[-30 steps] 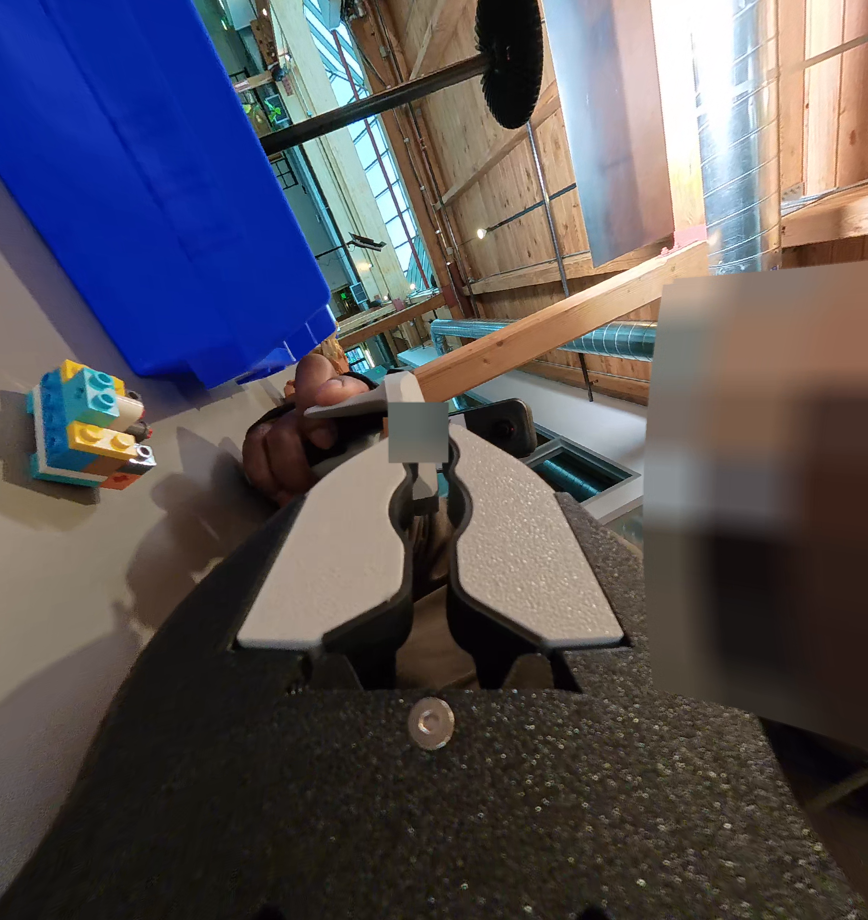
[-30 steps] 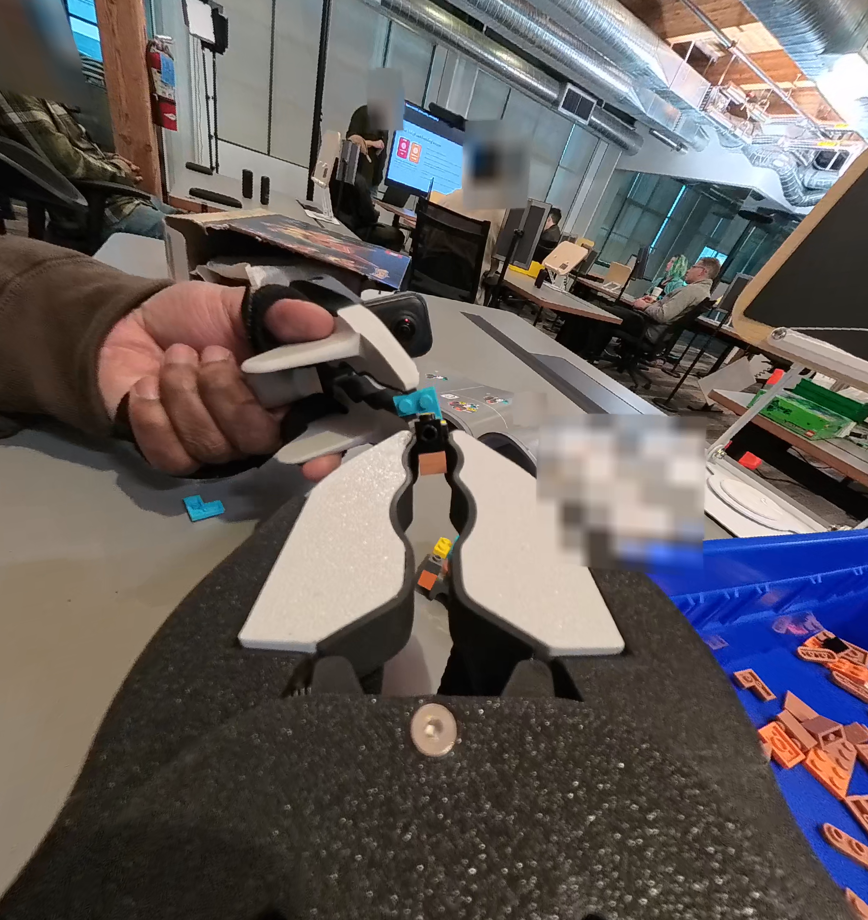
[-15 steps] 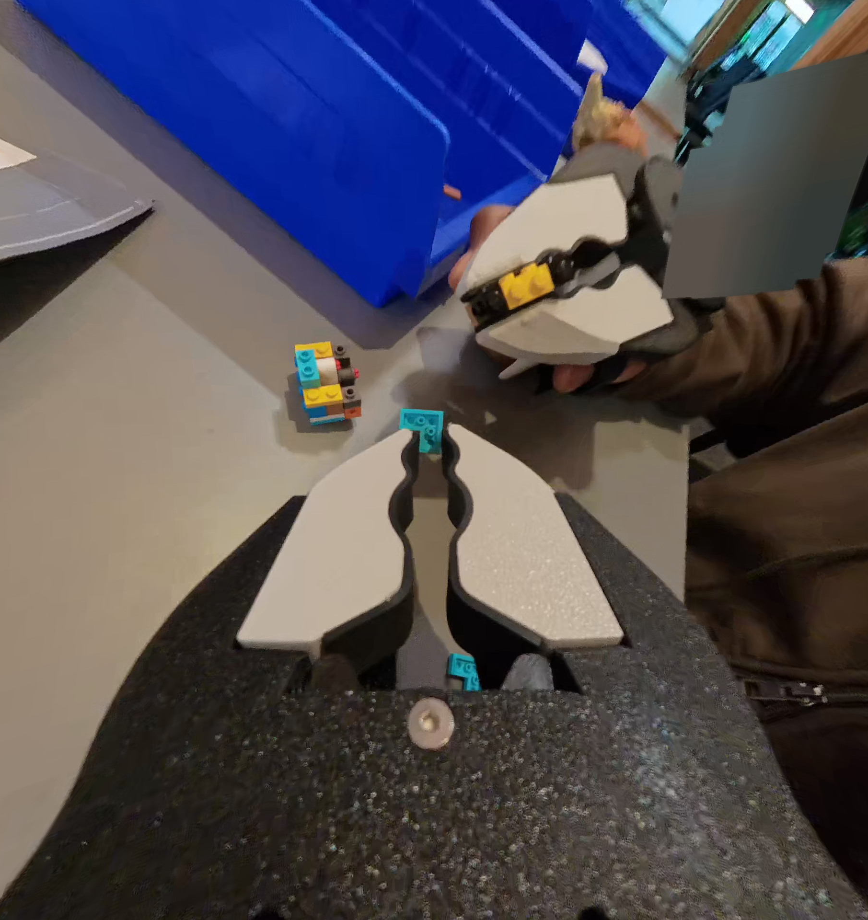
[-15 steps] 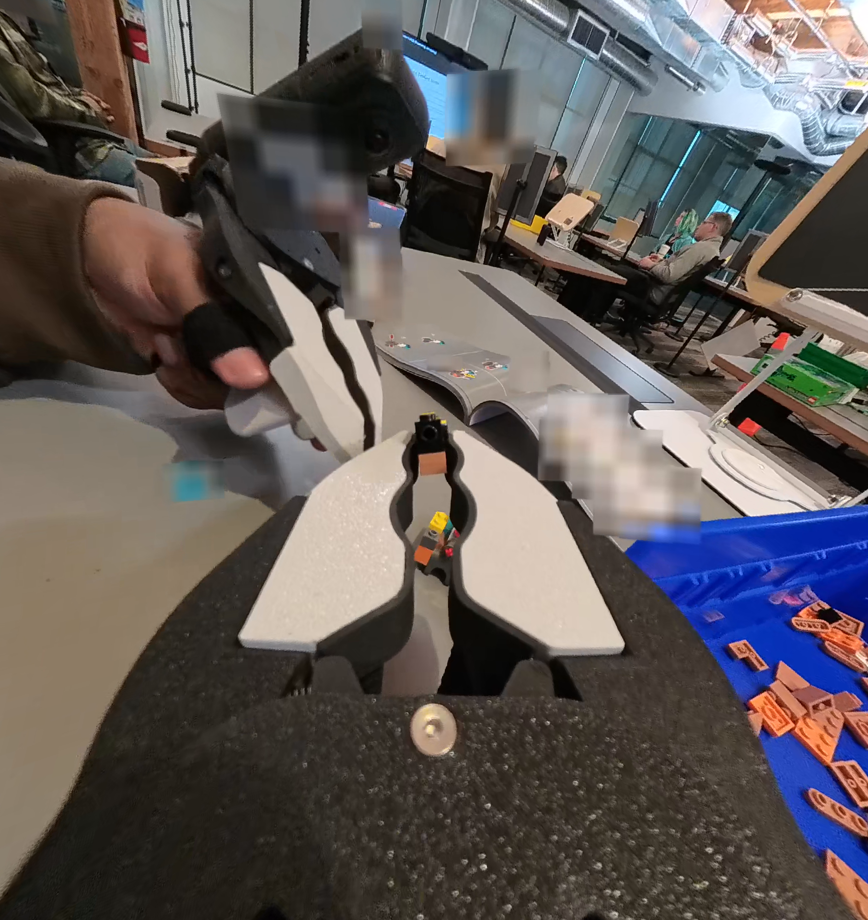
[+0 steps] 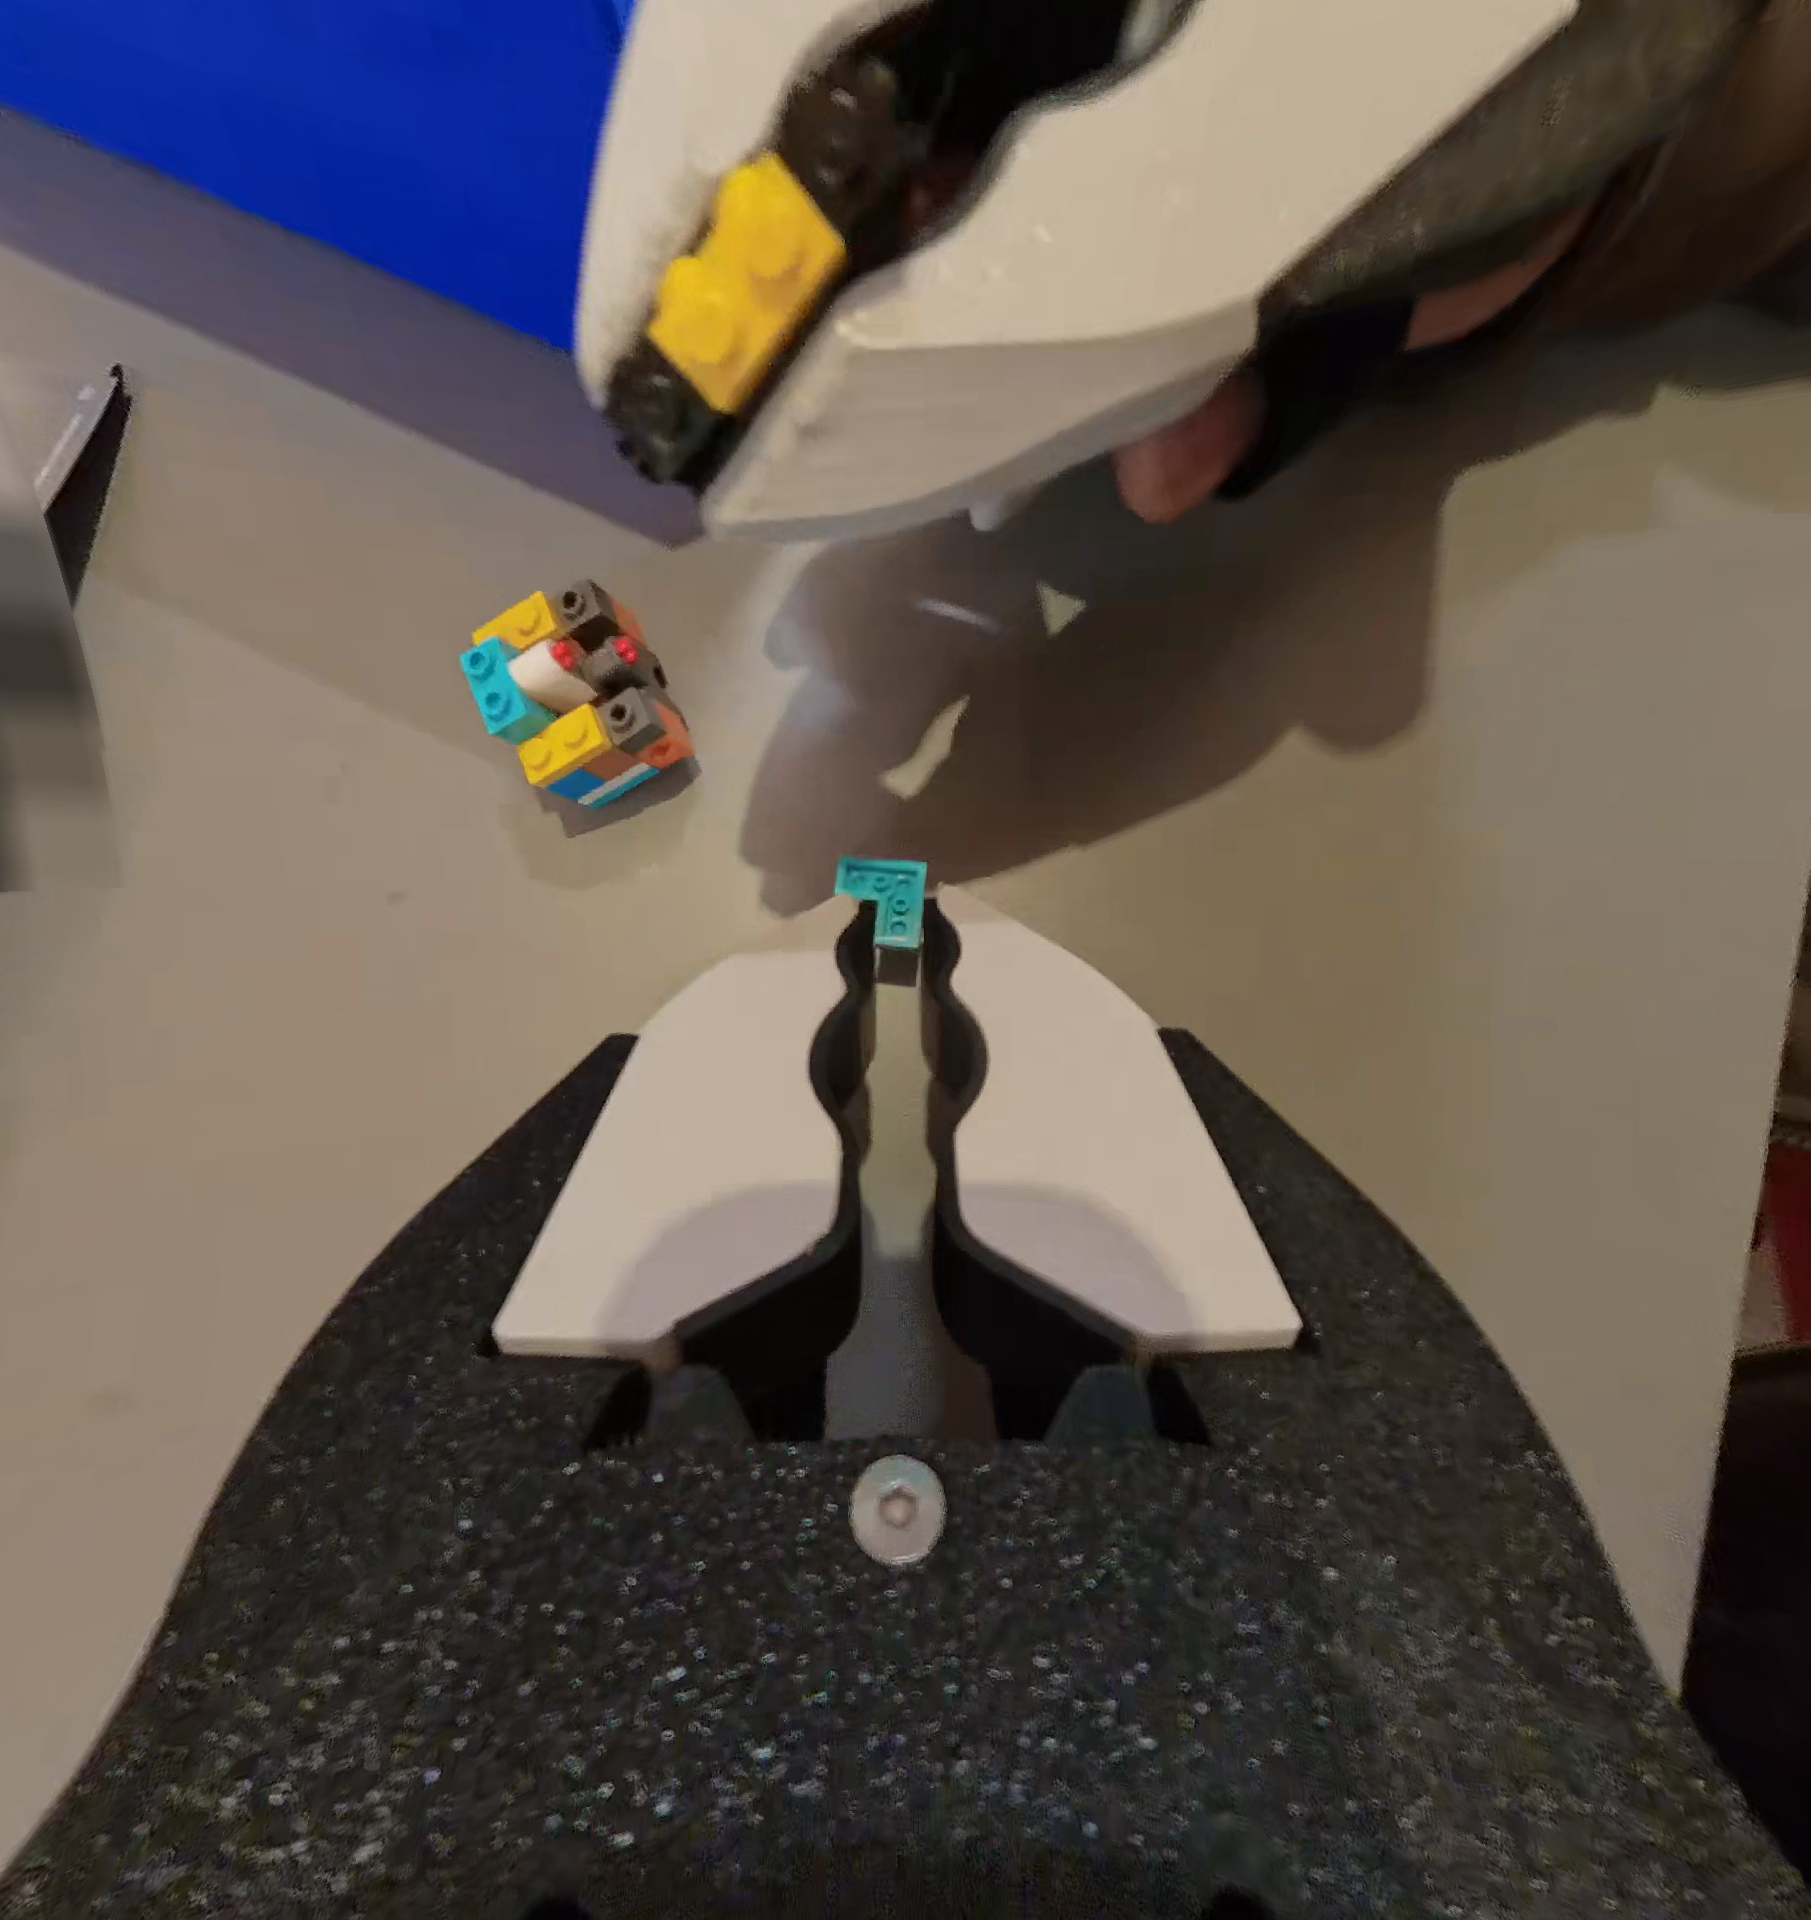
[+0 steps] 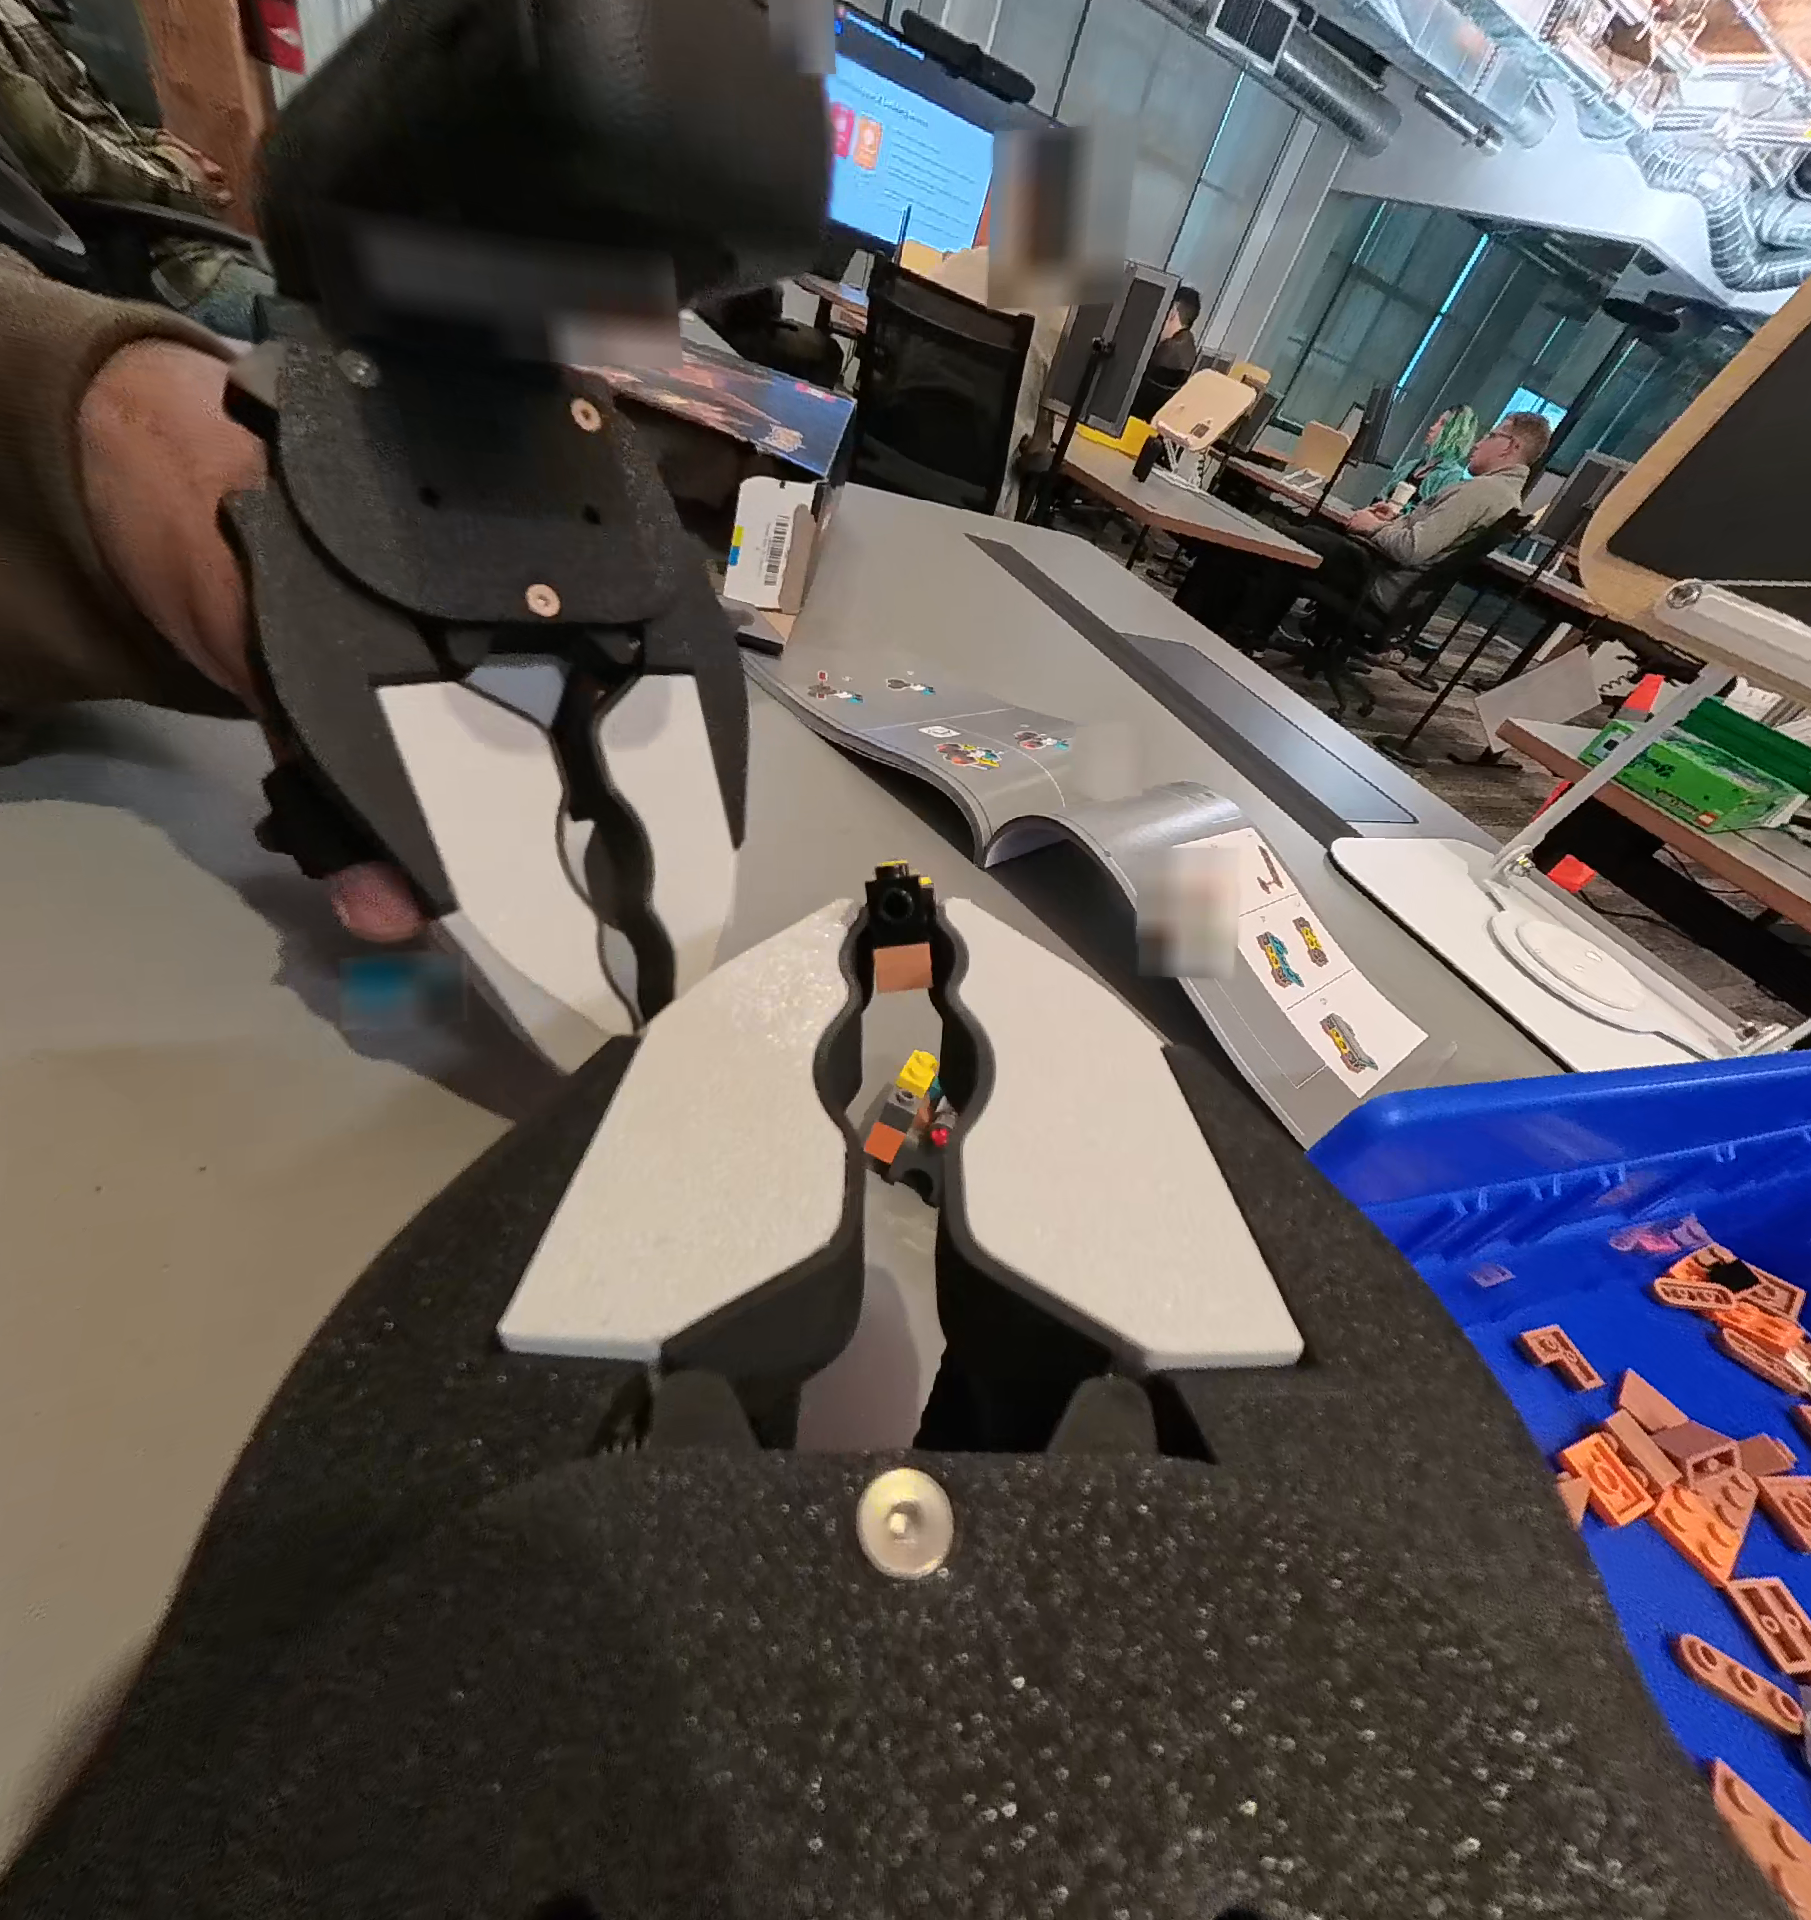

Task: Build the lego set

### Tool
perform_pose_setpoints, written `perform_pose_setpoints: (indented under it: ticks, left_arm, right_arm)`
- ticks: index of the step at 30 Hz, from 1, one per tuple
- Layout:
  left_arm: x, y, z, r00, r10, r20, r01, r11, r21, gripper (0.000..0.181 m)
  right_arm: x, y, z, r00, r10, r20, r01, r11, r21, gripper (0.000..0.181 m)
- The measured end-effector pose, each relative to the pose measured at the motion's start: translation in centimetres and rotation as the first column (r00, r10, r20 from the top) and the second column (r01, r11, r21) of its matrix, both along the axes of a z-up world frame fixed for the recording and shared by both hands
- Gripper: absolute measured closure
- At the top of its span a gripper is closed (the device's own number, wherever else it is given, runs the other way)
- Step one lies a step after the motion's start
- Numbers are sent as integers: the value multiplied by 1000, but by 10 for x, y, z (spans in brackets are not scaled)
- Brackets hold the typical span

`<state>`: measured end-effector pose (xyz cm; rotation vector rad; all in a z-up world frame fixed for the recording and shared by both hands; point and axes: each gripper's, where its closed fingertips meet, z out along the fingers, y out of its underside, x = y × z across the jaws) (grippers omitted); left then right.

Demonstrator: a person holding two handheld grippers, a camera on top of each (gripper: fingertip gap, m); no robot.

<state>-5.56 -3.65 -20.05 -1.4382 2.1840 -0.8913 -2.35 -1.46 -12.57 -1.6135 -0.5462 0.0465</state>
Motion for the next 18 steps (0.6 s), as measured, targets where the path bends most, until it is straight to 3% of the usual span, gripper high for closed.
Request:
perform_pose_setpoints:
  ticks: [10,18]
  left_arm:
    - [-12,0,-3,995,-103,0,102,978,183,157]
    - [-13,2,-8,982,-186,-30,188,965,185,155]
  right_arm:
    - [0,0,-1,1000,1,1,-1,1000,-6,172]
    - [0,0,-2,1000,3,2,-3,1000,-11,172]
